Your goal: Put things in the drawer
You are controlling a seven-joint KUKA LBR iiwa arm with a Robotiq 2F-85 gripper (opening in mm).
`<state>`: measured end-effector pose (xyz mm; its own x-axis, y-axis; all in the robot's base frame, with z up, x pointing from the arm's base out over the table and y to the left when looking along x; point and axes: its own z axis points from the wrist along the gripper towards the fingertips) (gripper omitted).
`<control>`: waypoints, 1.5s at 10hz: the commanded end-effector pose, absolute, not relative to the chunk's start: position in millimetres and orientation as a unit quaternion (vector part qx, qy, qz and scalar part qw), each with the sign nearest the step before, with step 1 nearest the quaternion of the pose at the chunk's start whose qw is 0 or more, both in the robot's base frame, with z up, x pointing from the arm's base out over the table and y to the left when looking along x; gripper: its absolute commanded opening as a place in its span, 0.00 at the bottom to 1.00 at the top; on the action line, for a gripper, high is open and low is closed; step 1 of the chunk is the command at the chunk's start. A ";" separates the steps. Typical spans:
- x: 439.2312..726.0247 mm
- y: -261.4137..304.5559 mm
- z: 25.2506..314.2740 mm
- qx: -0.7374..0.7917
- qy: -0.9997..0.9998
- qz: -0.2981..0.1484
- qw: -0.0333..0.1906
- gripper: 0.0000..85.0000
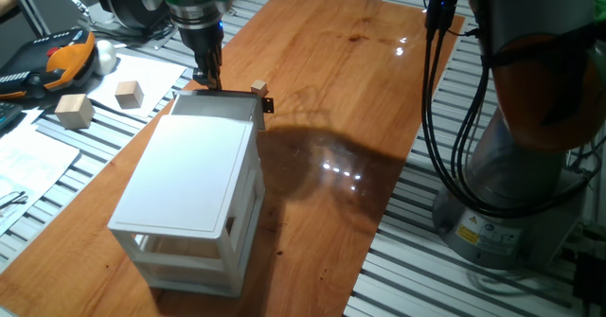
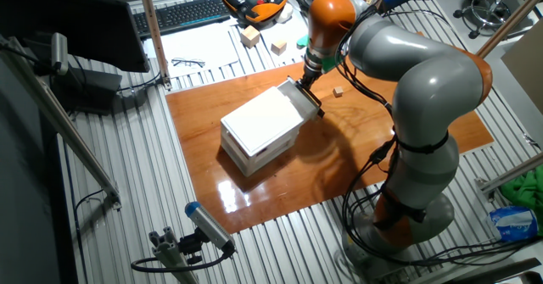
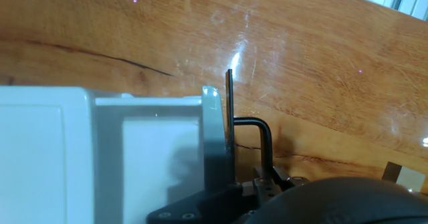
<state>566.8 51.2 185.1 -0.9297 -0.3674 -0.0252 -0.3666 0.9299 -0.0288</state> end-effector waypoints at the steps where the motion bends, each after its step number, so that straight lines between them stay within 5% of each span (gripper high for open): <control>1: 568.2 48.3 185.8 -0.189 0.982 -0.015 0.014 0.00; 15: 576.9 28.0 182.6 -0.181 0.983 -0.023 0.011 0.00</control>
